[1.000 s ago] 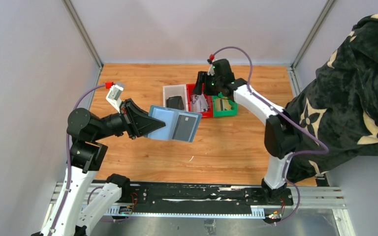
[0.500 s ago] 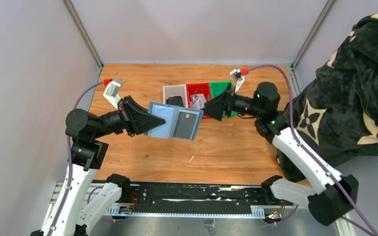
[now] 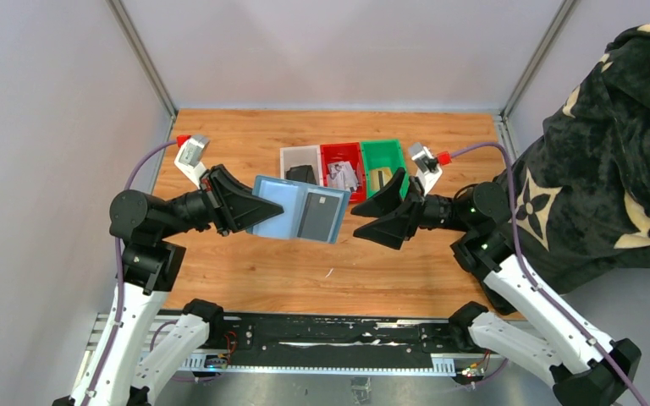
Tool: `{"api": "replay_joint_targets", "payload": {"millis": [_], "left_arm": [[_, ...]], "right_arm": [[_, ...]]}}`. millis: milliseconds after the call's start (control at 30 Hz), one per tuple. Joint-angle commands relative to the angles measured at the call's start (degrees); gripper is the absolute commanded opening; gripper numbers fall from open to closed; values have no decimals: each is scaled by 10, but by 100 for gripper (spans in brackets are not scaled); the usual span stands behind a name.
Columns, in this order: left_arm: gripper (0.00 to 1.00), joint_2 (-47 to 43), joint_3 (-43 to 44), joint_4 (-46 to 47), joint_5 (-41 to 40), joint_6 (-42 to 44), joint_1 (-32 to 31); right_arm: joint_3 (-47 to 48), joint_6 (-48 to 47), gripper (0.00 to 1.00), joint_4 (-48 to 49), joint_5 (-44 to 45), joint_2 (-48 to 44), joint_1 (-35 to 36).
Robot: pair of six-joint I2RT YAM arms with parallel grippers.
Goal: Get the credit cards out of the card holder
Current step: Remove the credit card from the card holder.
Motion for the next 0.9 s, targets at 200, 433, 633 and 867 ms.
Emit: {"api": "replay_joint_targets", "payload": {"millis": [200,433,633,867], "left_arm": [[0,2,24,20,10,-12,0],[0,-1,28,20,17,-16,0],[0,-2,29,20,27,-13,0],[0,-2,32,20,27,-17,0]], "right_arm": [[58,-32,60,20,42,67,105],[53,-29,28,51,37,76,116],[36,-39,22,62,20,66,116],[40,-36,15,74,1,76,116]]}}
